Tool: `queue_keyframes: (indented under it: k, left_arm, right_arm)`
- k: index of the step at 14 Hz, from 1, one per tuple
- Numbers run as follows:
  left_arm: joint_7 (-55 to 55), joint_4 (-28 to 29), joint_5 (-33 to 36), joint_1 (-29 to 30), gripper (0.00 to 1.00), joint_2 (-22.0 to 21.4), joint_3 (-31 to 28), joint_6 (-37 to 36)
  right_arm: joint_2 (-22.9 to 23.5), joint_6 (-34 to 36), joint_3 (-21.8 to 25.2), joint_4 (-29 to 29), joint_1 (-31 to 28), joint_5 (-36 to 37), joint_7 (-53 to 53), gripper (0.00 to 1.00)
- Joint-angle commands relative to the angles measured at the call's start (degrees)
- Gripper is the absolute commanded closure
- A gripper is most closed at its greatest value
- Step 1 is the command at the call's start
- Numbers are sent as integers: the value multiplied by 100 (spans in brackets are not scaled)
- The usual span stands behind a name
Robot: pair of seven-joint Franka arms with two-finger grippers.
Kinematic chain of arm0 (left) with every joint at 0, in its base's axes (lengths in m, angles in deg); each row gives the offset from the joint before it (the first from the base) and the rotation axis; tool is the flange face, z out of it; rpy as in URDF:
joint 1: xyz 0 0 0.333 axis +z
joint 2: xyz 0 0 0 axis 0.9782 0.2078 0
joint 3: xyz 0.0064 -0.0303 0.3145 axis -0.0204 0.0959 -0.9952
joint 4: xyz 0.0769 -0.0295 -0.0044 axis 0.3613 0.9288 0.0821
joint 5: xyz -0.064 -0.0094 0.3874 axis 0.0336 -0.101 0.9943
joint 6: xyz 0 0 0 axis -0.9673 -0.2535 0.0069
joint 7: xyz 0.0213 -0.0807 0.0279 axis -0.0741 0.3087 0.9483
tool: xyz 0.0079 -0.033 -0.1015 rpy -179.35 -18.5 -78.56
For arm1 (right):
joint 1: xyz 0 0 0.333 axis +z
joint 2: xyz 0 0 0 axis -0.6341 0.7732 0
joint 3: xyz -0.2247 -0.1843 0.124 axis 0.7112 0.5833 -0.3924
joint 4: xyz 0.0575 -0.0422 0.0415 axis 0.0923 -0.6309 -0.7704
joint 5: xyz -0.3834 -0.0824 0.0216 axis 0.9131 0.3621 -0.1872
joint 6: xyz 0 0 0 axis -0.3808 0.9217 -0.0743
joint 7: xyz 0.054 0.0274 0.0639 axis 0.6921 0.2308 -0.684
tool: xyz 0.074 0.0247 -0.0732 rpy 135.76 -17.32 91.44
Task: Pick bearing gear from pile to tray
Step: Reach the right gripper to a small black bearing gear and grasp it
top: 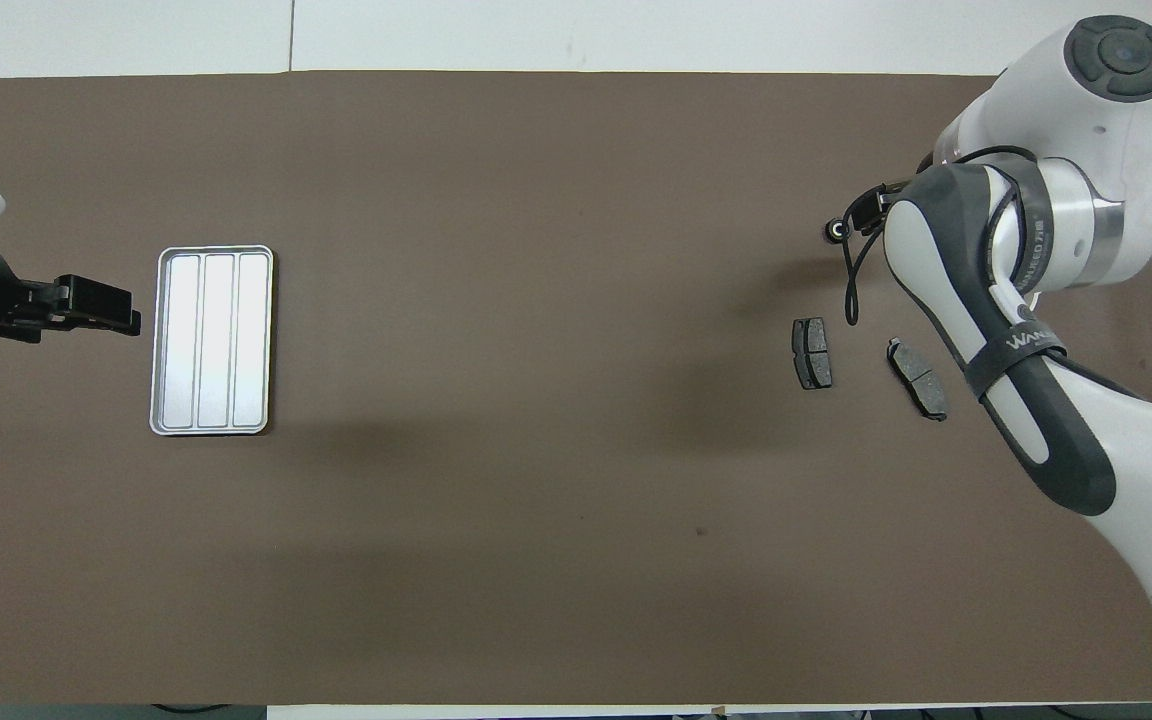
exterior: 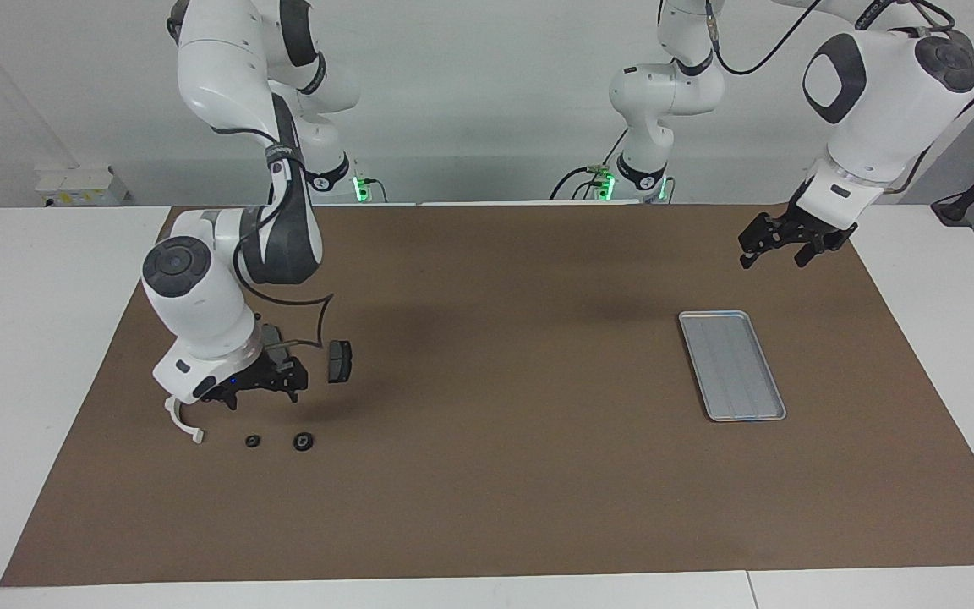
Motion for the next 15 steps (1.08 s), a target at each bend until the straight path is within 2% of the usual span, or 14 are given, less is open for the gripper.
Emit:
queue_keyframes:
  k: [1,5,9,15]
  left_arm:
    - [-55,169,73,33,0,-155,34,112]
    - [-55,169,73,41,0,-155,34,112]
    - [-55,169,73,33,0,-155,34,112]
    - [-55,169,73,41,0,-155,34,112]
  right_arm:
    - [380,-307,-41,165,-11,23,178,0]
    - [679,-695,-42,174,112,5,345,0]
    - [838,-749,-85,165,148,5,513,1]
    - [952,-924,-94,165,148,32,522,13]
